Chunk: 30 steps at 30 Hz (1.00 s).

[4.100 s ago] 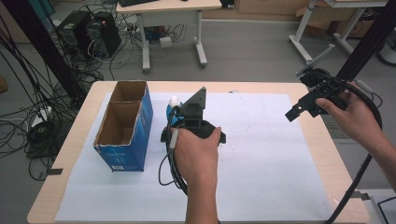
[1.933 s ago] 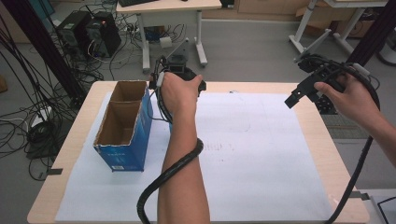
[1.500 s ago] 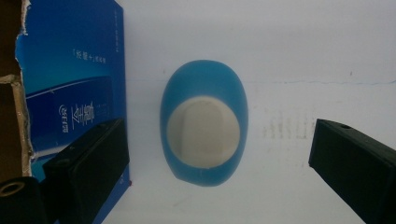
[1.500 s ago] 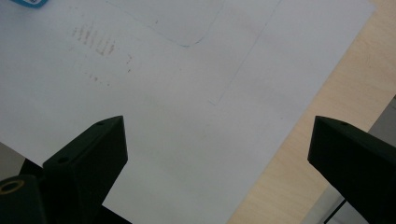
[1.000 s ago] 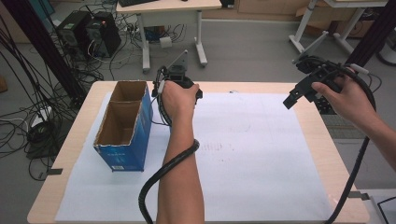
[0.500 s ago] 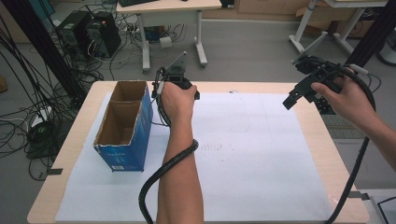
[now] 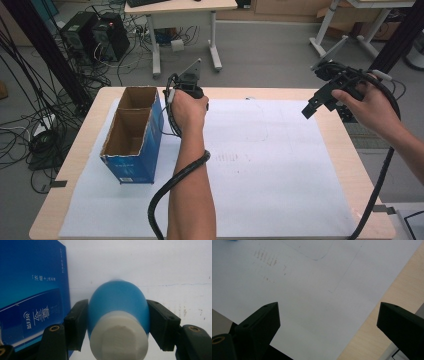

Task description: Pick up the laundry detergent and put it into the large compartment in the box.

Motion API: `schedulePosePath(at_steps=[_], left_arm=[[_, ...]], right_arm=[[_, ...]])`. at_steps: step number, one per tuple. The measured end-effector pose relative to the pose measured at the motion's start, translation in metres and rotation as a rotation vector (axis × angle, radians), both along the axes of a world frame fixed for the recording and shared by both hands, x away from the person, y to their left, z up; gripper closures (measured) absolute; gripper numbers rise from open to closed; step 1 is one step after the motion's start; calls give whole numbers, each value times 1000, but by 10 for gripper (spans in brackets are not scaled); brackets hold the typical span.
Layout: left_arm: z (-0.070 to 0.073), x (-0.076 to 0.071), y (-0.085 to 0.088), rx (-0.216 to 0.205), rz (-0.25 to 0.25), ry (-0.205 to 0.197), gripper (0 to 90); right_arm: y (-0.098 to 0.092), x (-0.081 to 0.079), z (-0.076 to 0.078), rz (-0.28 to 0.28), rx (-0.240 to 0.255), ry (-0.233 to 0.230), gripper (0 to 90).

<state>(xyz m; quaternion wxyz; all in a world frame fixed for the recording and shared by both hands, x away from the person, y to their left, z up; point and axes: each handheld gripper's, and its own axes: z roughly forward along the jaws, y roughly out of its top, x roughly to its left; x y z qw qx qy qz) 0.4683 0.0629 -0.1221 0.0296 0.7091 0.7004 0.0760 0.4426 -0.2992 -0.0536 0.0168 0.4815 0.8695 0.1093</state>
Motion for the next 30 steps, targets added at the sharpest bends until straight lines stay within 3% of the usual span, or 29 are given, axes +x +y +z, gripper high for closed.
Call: schedulePosePath(at_steps=[11, 16, 25, 30], left_arm=[[2, -2, 1, -8, -16, 0, 385], [10, -4, 2, -26, -23, 1, 385], [51, -16, 3, -32, -33, -17, 385], [81, -23, 3, -9, -39, -28, 385]], right_arm=[[-5, -1, -3, -8, 2, 9, 48], [-3, -3, -3, -8, -3, 8, 48], [-3, -9, 0, -8, -1, 1, 48], [-2, -11, 1, -5, -13, 7, 48]])
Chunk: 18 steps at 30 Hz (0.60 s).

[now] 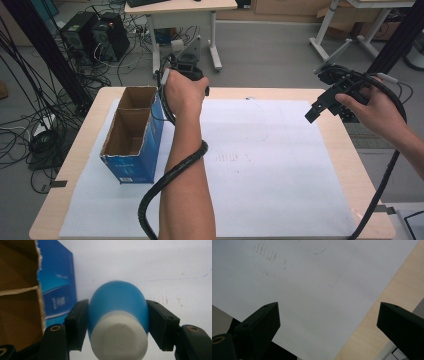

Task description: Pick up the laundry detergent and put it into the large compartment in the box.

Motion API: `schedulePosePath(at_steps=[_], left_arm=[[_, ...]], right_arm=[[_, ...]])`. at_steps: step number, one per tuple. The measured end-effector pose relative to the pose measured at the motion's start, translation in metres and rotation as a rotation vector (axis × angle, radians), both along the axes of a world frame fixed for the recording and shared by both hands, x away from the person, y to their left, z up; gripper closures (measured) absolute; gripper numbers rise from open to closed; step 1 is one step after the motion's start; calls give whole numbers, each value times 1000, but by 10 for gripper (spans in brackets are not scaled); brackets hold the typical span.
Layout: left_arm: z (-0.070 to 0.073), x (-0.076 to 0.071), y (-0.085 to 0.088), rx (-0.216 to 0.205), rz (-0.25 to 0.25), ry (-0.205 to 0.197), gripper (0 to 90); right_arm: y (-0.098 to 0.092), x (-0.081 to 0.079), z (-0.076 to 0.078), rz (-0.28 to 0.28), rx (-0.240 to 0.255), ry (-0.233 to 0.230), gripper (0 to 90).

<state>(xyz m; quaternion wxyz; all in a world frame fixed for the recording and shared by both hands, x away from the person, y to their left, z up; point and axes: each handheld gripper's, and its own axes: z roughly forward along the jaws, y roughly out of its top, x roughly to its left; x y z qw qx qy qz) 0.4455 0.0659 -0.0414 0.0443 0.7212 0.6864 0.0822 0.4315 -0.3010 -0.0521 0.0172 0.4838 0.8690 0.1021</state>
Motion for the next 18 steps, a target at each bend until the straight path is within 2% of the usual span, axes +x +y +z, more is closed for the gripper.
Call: schedulePosePath(at_steps=[7, 9, 10, 12, 13, 18], left_arm=[[32, -12, 10, -6, 3, -35, 385], [46, -17, 16, -13, 4, -49, 385], [46, -17, 16, -13, 4, -49, 385], [61, -23, 20, -7, 15, -73, 385], [61, -23, 20, -7, 15, -73, 385], [78, -31, 29, 9, 36, -83, 385]], right_arm=[[-1, -3, 3, -1, 0, -3, 48], [0, -3, 5, -4, -4, -2, 48], [0, -3, 5, -4, -4, -2, 48], [0, -4, 8, -10, -5, -5, 48], [0, -4, 8, -10, -5, -5, 48], [3, -4, 11, -12, 0, -11, 48]])
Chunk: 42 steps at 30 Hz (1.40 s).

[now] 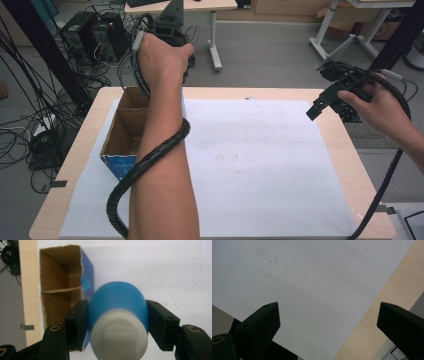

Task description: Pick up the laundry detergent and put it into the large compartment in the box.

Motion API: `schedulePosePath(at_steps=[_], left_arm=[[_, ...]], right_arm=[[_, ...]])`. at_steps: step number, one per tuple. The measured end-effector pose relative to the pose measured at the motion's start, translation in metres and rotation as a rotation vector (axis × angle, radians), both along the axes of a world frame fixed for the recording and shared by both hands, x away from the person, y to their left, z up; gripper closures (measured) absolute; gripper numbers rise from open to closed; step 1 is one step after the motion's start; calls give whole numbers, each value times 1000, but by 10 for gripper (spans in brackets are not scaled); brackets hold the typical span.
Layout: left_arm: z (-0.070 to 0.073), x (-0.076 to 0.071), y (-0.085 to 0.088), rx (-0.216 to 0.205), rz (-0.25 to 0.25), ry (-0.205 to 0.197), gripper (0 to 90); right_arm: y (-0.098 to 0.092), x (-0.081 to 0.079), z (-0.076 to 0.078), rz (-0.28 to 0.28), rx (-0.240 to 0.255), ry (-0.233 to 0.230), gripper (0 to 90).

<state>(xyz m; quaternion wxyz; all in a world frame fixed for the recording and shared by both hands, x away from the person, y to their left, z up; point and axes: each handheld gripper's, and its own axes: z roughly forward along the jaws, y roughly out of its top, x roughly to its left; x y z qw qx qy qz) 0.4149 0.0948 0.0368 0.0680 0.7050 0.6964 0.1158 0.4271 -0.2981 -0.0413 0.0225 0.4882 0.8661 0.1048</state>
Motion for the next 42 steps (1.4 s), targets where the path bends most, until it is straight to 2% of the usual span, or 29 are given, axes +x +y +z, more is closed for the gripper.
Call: schedulePosePath(at_steps=[4, 13, 17, 25, 30, 34, 42], left_arm=[[12, -8, 14, -5, 20, -13, 385], [42, -28, 35, 14, 62, -51, 385], [48, -36, 46, 10, 87, -72, 385], [51, -39, 64, 4, 110, -77, 385], [50, -39, 71, 15, 121, -81, 385], [45, -36, 73, 32, 127, -72, 385], [33, -33, 85, 33, 135, -71, 385]], right_arm=[[5, 1, 1, 13, 0, 2, 48], [16, 1, 4, 21, -17, -1, 48], [20, 1, 6, 25, -18, -4, 48], [24, 1, 12, 22, -25, -7, 48], [27, 0, 13, 23, -31, -13, 48], [29, 4, 12, 28, -37, -6, 48], [32, 6, 10, 26, -45, 2, 48]])
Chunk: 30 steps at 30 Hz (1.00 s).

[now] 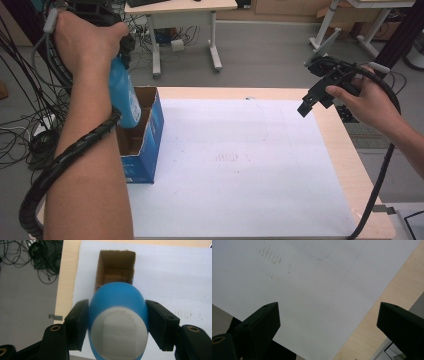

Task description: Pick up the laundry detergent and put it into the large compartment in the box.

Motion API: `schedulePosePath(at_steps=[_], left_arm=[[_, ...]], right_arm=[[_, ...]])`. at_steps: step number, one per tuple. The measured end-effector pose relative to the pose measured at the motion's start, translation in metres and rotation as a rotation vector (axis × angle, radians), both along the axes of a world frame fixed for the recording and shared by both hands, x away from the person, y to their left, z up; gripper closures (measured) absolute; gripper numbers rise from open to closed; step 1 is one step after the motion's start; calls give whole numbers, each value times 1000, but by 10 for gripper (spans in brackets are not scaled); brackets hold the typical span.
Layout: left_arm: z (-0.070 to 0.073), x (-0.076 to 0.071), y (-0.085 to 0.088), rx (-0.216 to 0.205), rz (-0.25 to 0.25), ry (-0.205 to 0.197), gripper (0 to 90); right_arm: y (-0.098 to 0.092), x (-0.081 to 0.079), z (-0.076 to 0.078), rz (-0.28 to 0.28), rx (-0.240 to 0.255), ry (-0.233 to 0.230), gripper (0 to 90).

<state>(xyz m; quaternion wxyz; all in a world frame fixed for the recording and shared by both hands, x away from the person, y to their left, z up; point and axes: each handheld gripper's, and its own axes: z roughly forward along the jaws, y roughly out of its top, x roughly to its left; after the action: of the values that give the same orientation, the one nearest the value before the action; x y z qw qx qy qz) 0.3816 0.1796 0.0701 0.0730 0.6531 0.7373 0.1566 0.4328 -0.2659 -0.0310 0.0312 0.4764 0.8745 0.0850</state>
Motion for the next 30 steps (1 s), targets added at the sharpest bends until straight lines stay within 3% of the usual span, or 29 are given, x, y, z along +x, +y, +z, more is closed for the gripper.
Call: schedulePosePath(at_steps=[4, 15, 20, 30], left_arm=[[-7, 3, 2, 18, -2, 7, 385], [-34, 5, 19, 3, 5, 30, 385], [-46, 4, 25, -8, 6, 37, 385], [-70, 1, 32, -16, -3, 44, 385]], right_arm=[[1, 0, -1, 2, -3, -4, 48], [9, 0, -2, 2, -14, -2, 49], [9, -3, -3, 18, 13, 14, 48], [13, -13, -1, 31, 14, 8, 48]])
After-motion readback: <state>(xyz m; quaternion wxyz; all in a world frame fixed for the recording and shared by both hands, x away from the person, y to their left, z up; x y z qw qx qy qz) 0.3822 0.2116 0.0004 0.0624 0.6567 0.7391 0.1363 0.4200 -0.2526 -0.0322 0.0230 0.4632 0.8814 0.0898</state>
